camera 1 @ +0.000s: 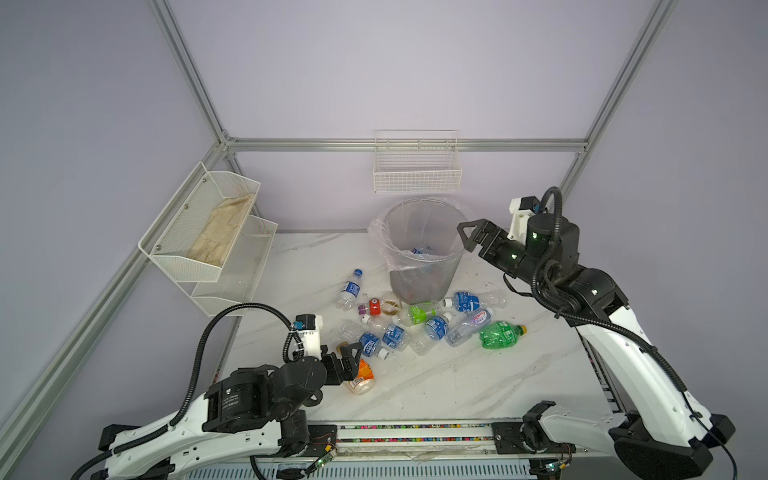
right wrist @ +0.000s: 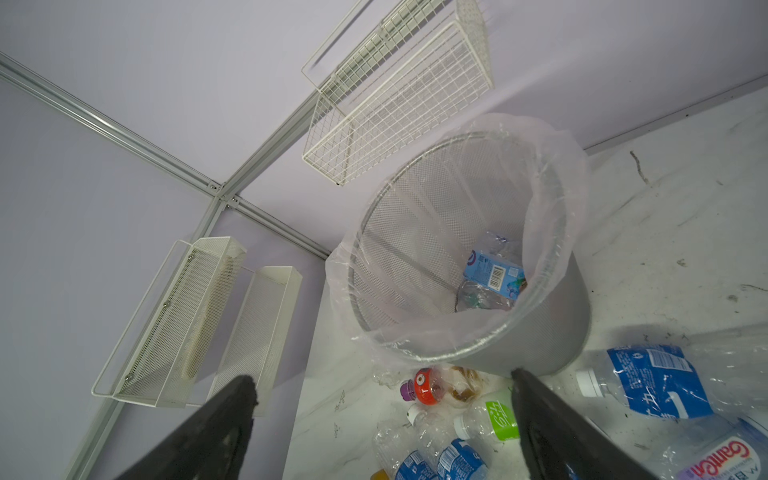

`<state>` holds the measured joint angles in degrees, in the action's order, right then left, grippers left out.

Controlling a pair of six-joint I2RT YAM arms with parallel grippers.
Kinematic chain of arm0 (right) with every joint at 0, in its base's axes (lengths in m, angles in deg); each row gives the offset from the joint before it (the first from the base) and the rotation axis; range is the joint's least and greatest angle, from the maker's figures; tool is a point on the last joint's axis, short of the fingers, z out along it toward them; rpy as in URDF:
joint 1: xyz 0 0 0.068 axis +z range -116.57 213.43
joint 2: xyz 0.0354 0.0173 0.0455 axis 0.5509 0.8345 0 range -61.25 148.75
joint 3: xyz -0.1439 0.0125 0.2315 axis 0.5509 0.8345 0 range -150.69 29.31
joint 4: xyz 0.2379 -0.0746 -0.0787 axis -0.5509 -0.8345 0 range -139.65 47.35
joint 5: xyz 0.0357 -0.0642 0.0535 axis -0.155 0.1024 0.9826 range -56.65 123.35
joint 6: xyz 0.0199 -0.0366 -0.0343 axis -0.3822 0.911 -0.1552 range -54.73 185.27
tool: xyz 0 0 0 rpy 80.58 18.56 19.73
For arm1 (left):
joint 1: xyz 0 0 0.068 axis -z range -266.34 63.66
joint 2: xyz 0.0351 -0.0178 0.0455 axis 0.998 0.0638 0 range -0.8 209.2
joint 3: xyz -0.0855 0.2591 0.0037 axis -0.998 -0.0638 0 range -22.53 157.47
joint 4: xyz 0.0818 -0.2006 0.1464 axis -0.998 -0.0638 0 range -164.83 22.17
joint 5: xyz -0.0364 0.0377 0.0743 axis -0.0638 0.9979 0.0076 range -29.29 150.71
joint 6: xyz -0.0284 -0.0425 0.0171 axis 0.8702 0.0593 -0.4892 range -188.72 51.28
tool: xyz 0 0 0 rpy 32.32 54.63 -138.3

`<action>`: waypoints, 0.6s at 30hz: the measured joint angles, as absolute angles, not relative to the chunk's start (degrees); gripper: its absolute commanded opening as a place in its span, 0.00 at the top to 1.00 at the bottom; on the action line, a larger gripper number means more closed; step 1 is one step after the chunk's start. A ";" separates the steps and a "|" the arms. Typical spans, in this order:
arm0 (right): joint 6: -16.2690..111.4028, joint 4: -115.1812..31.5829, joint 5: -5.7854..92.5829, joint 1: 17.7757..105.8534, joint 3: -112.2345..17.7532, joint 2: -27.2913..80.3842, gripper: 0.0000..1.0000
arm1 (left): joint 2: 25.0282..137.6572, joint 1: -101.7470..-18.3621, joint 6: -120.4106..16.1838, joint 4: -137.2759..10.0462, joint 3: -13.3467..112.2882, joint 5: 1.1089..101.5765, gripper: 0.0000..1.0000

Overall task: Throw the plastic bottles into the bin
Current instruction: 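Withdraw the right gripper while the left gripper moves toward the orange-labelled bottle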

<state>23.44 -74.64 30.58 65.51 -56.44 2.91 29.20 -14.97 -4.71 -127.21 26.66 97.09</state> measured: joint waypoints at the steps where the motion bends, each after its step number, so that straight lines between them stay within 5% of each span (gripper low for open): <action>1: 22.53 -73.50 30.10 65.51 -53.45 0.15 0.02 | 28.56 -14.97 -3.75 -127.80 26.07 97.16 0.00; 5: 21.56 -71.69 30.01 65.46 -50.63 -6.08 0.02 | 26.66 -14.97 -0.23 -129.57 23.34 97.01 0.00; 18: 23.38 -70.42 36.72 65.46 -48.05 -2.56 0.03 | 25.18 -15.12 6.04 -126.88 11.99 93.64 0.00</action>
<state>23.38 -70.42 36.72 65.46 -48.05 -2.56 25.18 -15.12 6.04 -126.88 11.99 93.64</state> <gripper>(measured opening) 0.975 0.998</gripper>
